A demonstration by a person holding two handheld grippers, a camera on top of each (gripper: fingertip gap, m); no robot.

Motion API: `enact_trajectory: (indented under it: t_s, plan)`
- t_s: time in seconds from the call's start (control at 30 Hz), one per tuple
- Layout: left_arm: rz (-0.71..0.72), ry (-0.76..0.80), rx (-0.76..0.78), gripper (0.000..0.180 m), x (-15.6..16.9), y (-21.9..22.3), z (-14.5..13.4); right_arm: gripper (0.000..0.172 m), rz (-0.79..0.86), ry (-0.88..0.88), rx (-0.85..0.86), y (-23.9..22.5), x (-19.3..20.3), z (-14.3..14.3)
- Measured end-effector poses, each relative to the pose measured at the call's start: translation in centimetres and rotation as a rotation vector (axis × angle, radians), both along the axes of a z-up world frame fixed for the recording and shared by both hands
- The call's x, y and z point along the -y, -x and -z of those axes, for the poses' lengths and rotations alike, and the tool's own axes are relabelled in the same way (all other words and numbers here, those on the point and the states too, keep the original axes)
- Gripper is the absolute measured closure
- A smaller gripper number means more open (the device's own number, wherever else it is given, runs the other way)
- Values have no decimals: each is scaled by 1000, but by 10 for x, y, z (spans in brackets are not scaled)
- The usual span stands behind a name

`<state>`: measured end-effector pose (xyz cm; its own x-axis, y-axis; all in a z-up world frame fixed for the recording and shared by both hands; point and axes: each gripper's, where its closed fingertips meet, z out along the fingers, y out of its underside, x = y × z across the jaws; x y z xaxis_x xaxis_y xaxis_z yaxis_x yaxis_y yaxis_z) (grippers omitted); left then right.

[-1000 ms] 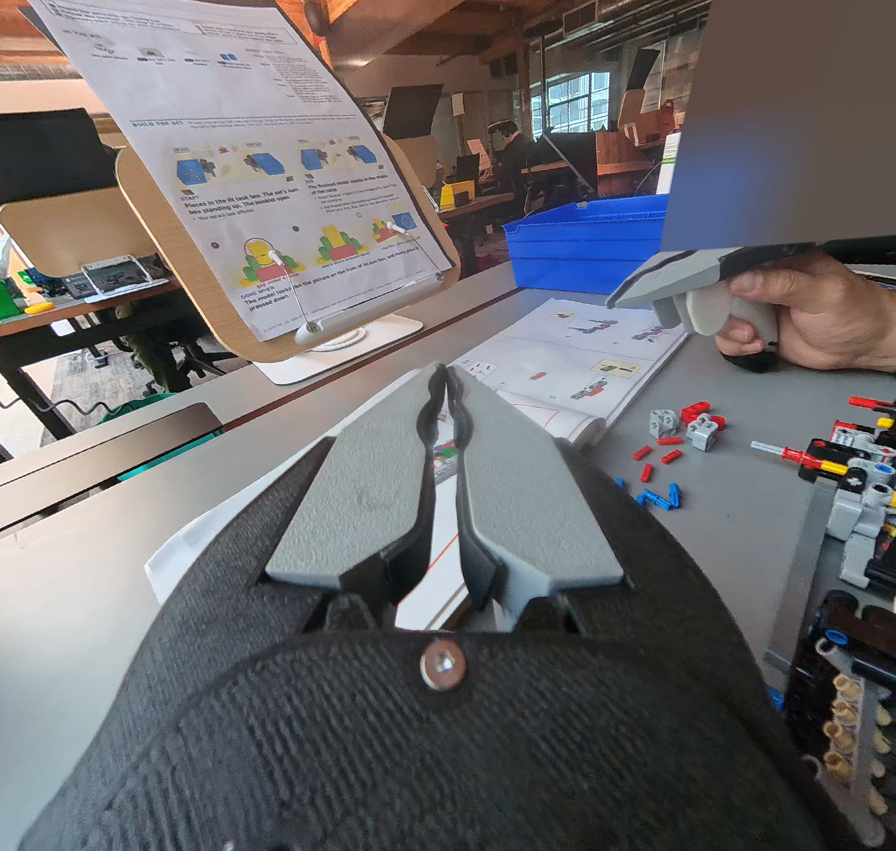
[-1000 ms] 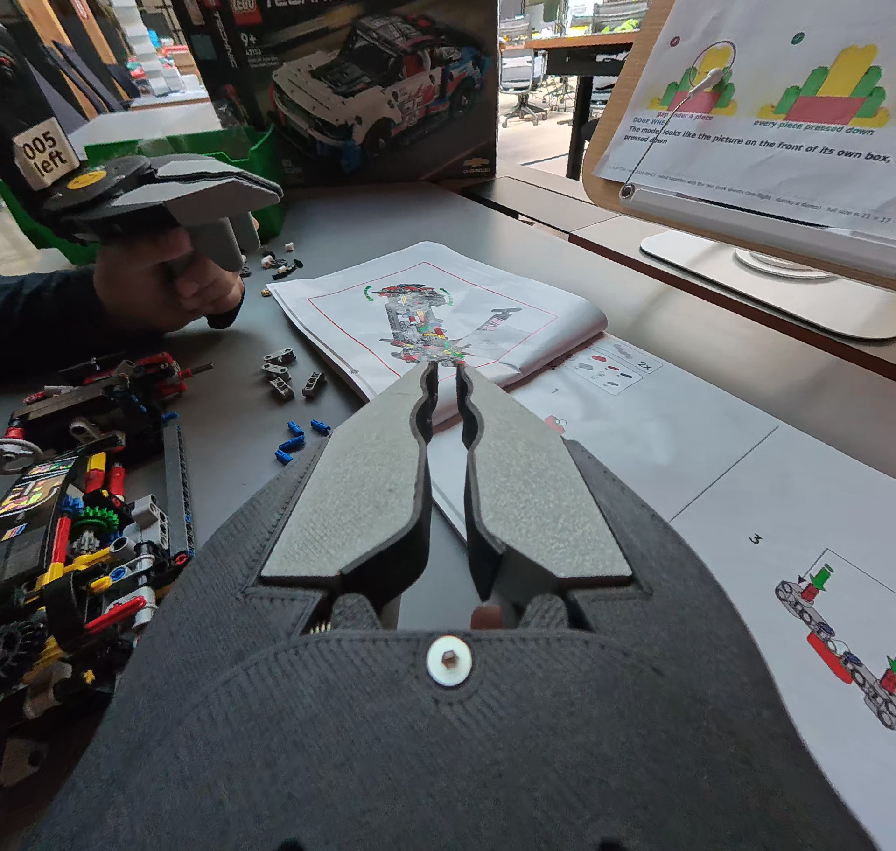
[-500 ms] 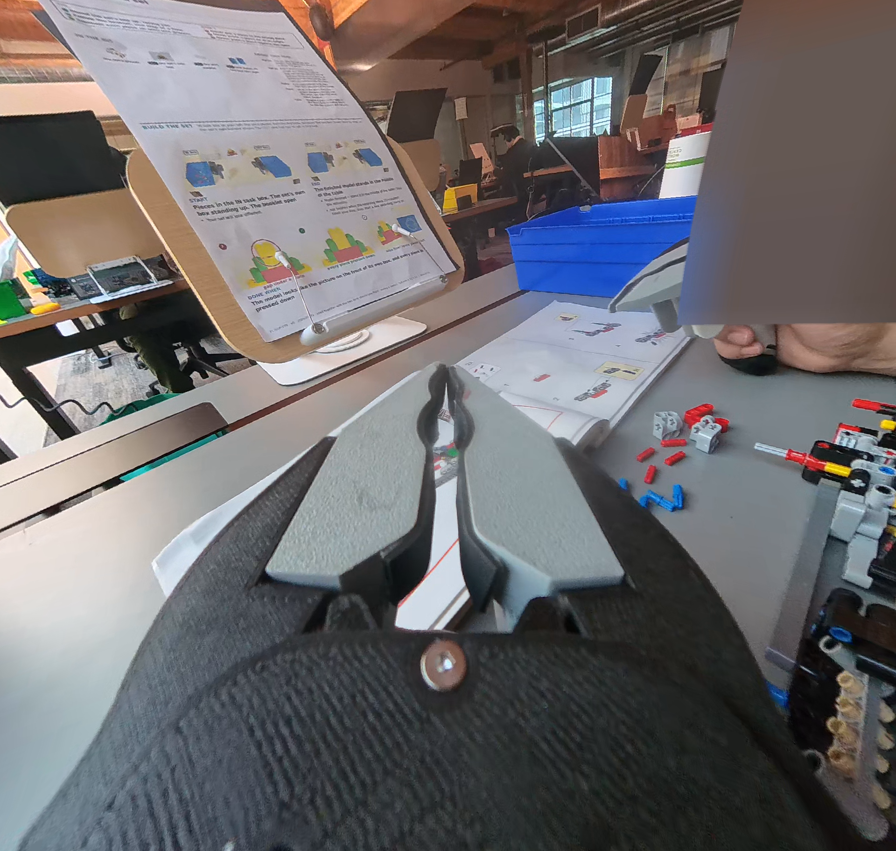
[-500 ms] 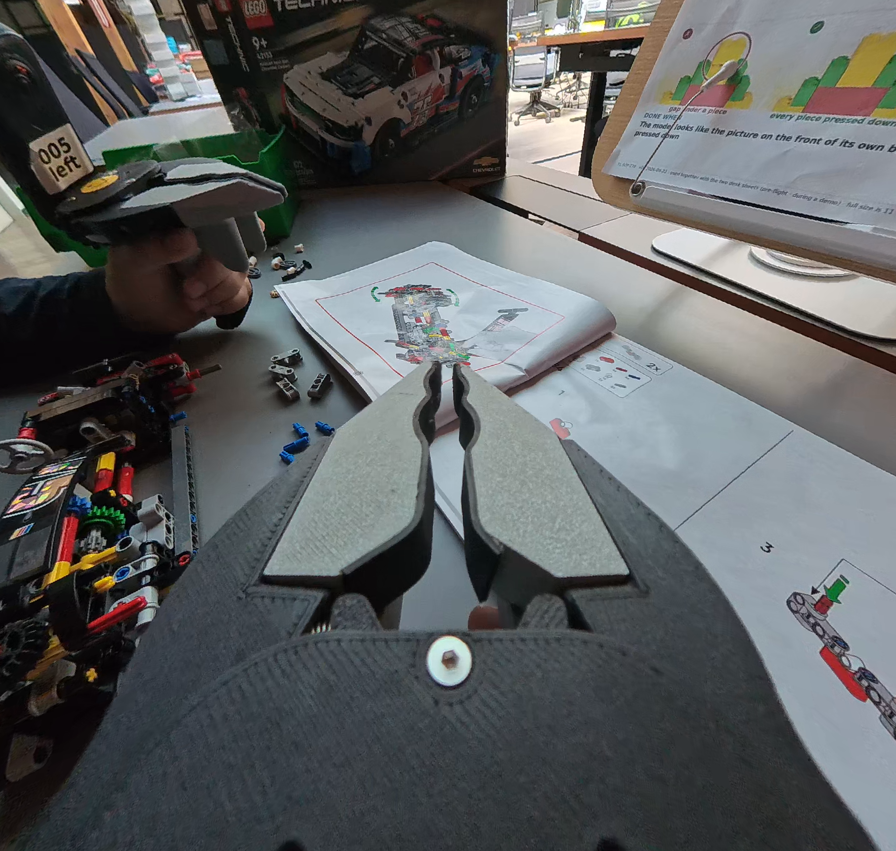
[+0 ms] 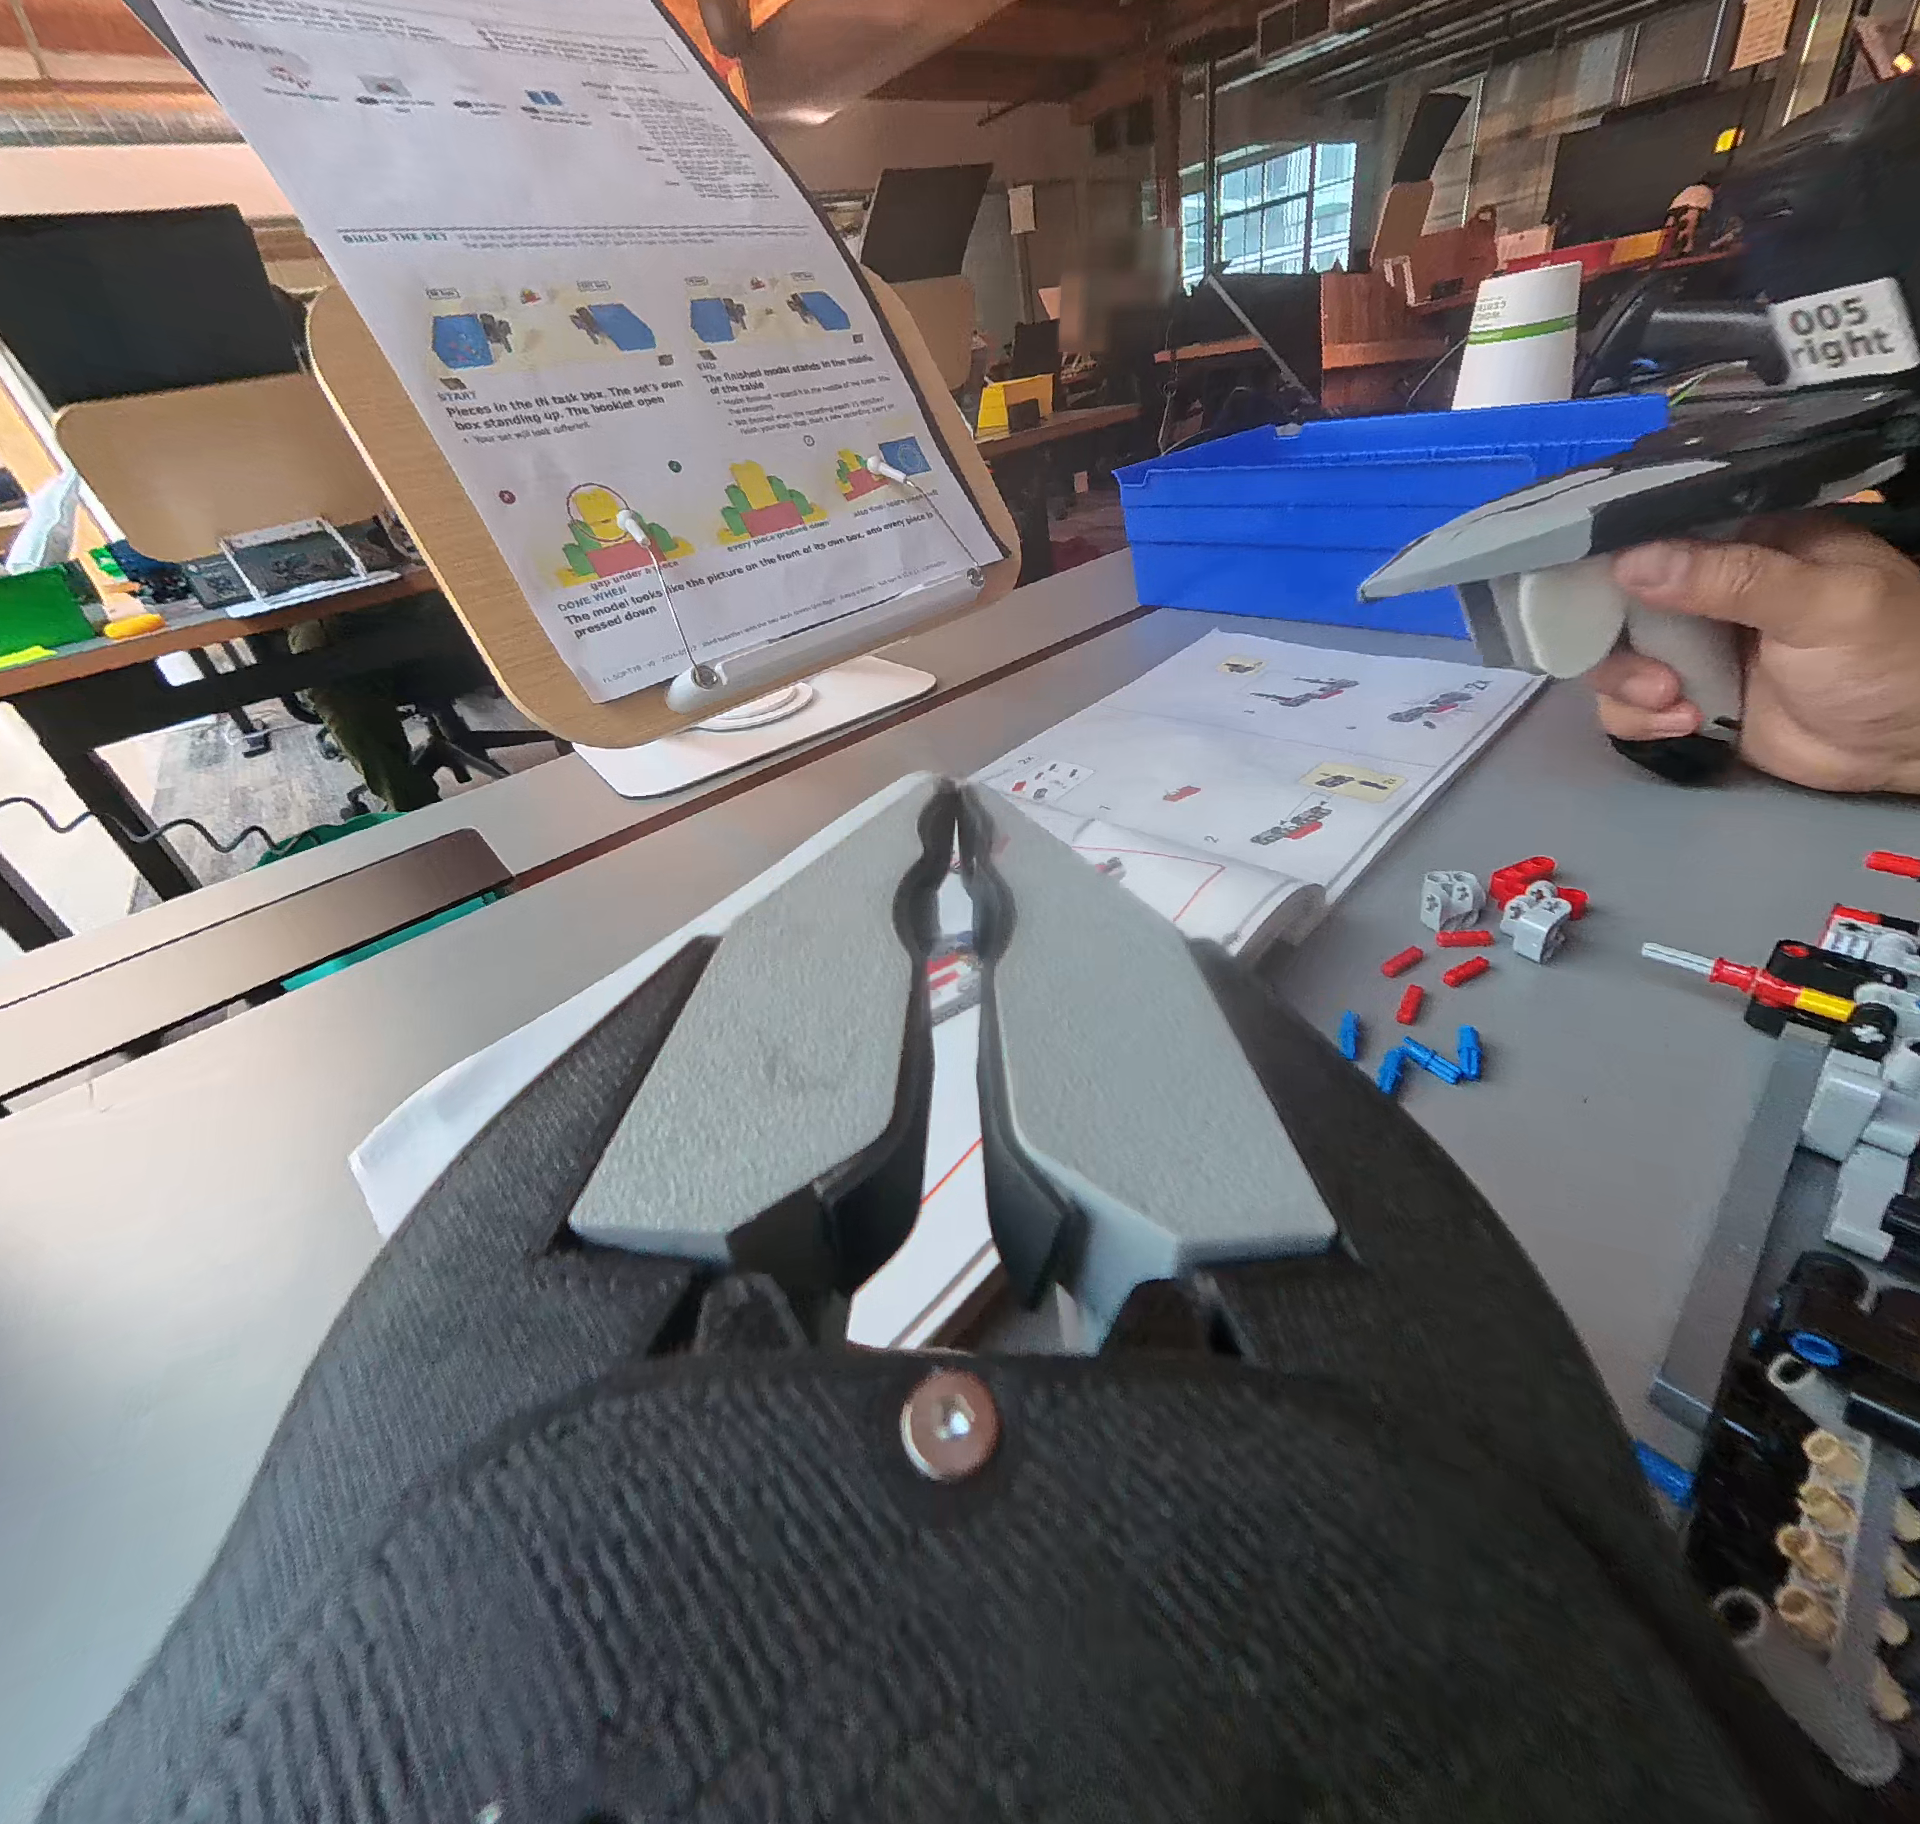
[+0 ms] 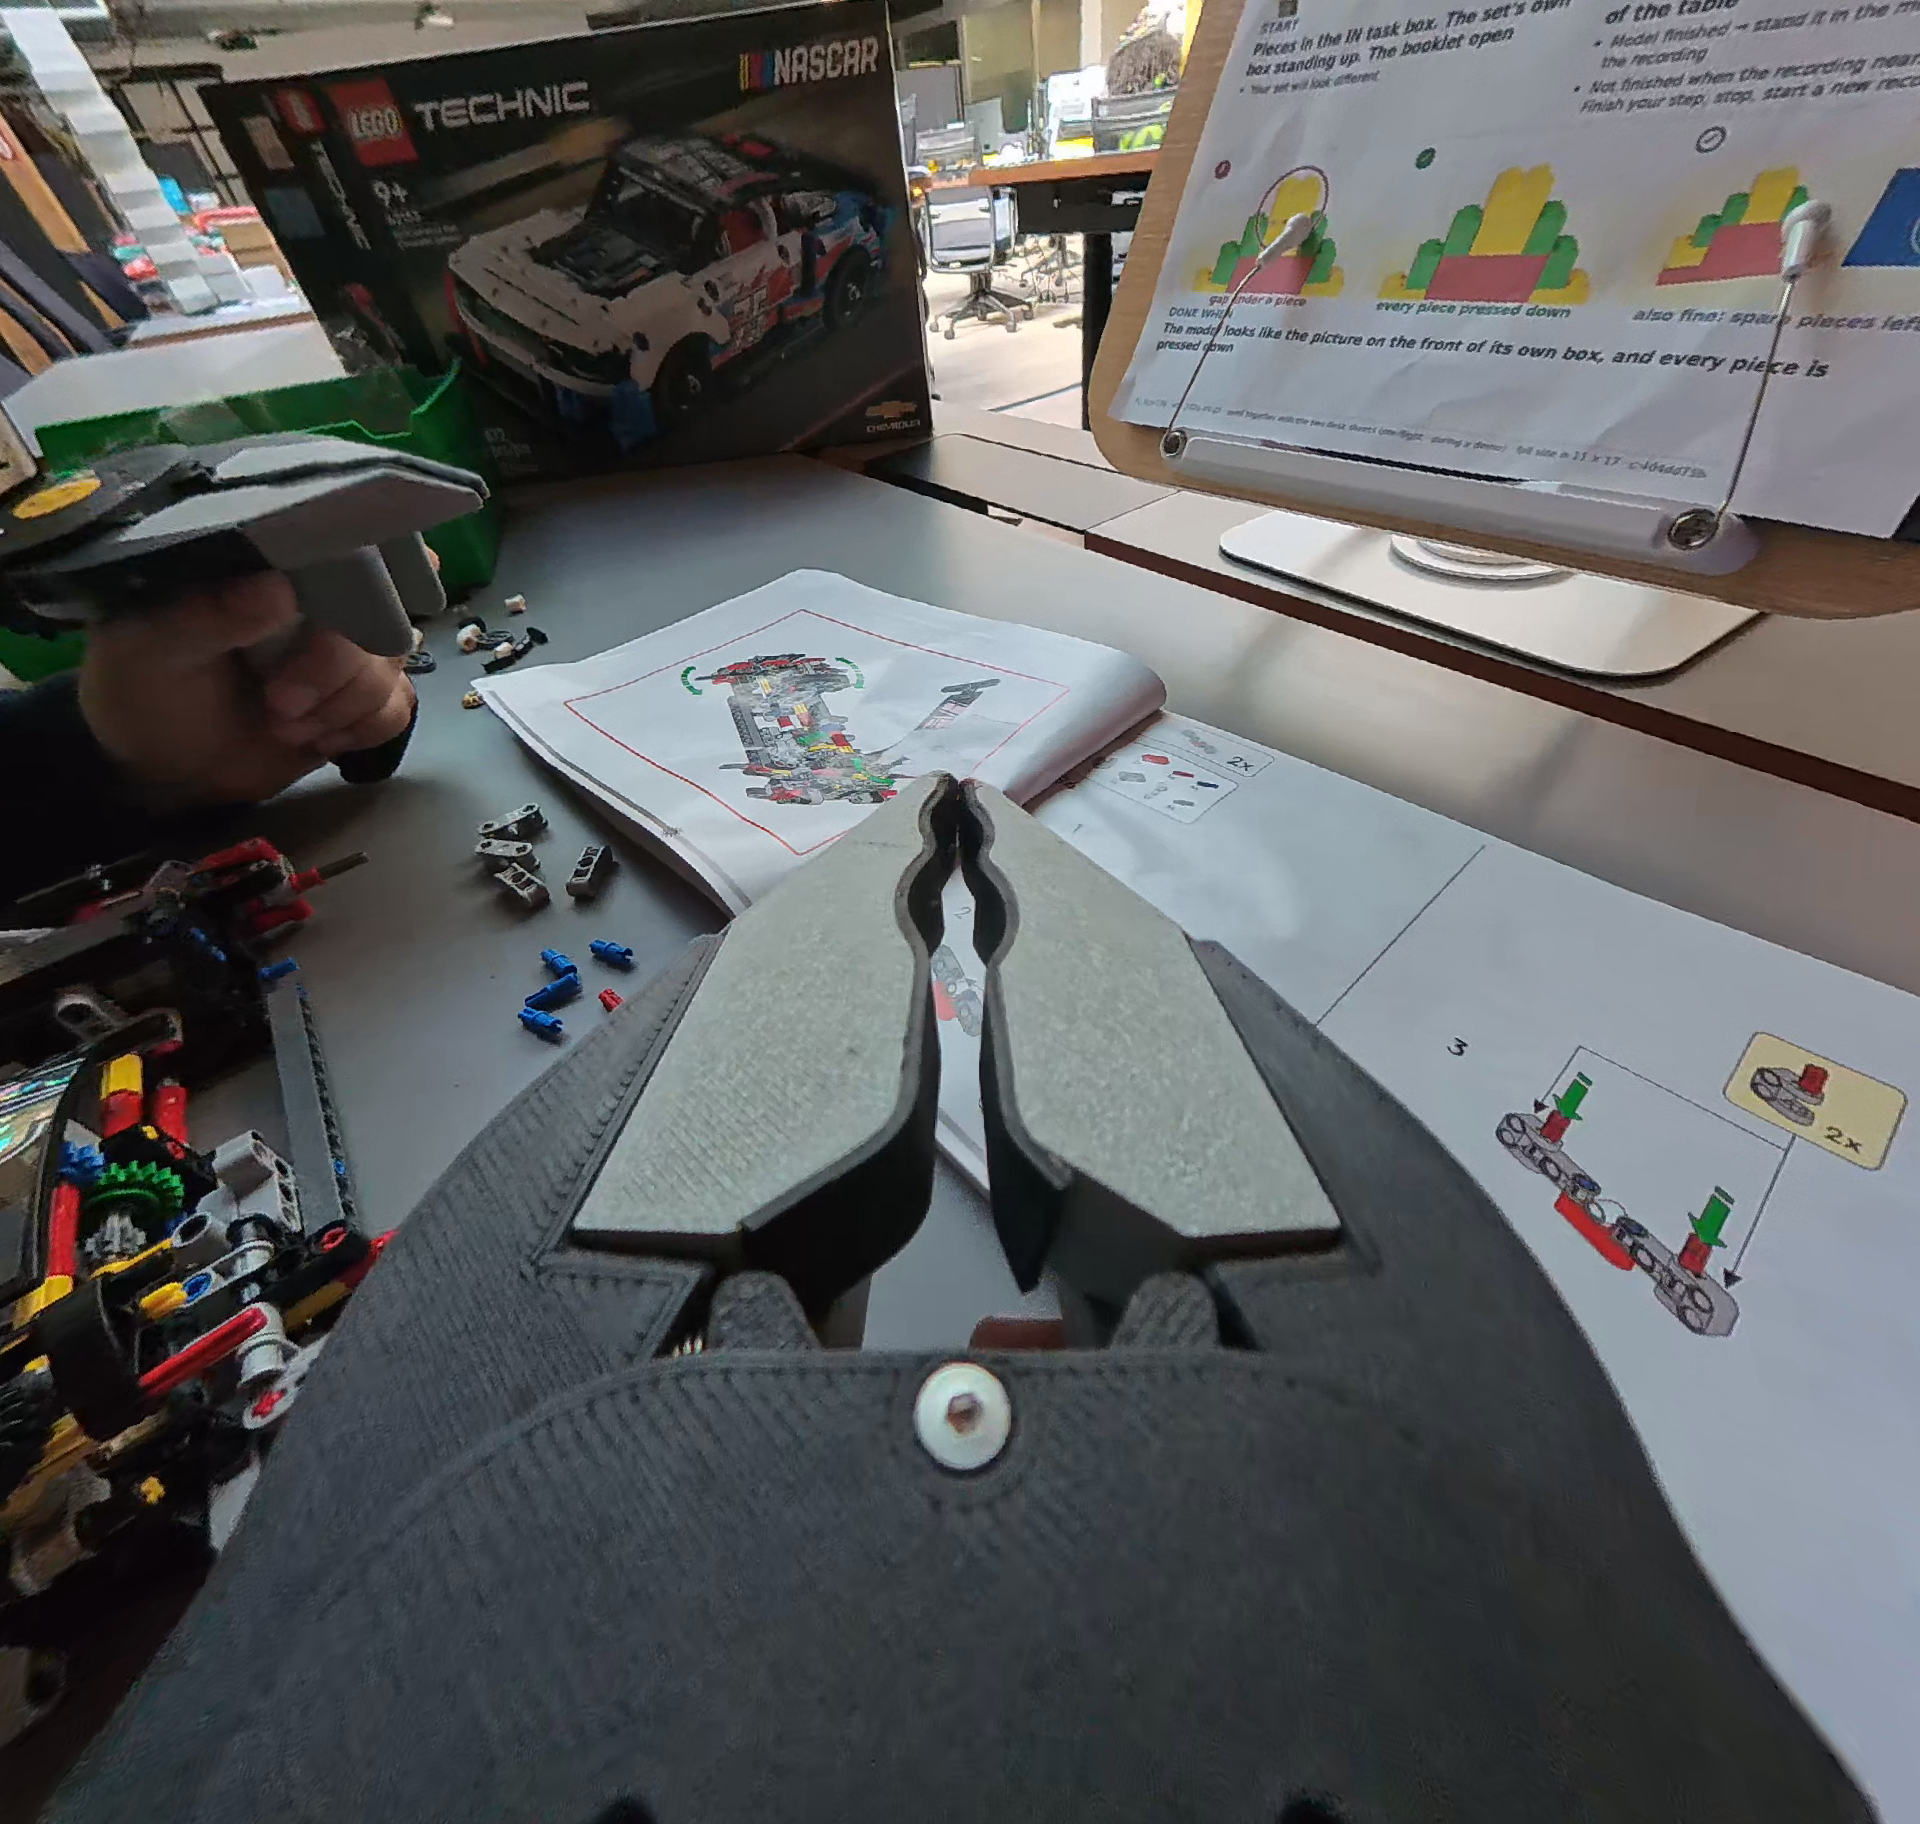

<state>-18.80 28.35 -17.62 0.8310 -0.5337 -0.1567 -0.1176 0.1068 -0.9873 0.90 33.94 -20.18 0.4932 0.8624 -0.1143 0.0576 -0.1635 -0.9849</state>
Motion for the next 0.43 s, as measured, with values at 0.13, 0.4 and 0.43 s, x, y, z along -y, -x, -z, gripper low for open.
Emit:
enact_trajectory:
  t_s: [0.13, 0.4, 0.43]
  plan:
    - [5, 12, -24, 180, 0, -5, 4, 172, -18, 64, -30, 1, 1, 0]
    - [50, 39, -75, 180, 2, -18, 12, 163, -39, 44, 136, 17, -3, 20]
    - [57, 36, -79, 180, 3, -20, 12, 164, -56, 50, 144, 20, 0, 22]
